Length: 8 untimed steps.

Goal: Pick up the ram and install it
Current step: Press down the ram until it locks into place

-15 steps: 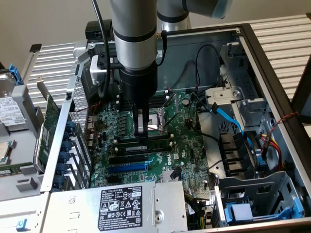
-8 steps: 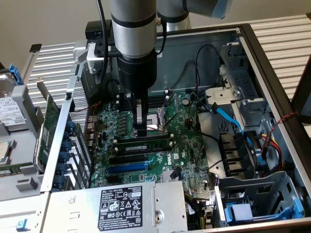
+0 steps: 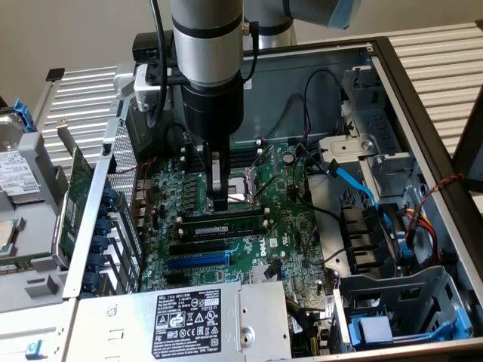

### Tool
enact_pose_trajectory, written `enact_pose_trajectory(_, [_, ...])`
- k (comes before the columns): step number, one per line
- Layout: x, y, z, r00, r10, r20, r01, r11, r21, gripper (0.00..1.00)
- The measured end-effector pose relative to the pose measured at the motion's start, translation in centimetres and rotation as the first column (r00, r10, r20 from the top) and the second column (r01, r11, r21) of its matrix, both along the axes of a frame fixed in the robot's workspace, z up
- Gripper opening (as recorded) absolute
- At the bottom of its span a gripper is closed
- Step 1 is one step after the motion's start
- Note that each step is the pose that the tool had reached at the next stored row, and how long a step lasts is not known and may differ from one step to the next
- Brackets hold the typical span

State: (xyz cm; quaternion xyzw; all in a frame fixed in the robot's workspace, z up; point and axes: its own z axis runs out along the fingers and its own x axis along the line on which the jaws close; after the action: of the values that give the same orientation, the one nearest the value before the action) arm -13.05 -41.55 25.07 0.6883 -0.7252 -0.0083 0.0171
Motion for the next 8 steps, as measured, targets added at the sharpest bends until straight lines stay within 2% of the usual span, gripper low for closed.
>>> enact_pose_trajectory(3, [0.0,0.0,0.0,1.0,-0.002,-0.0001,0.002,1.0,-0.0001,0.1])
enact_pose_trajectory(8, [0.0,0.0,0.01,0.997,-0.078,-0.0001,0.078,0.997,-0.0001,0.1])
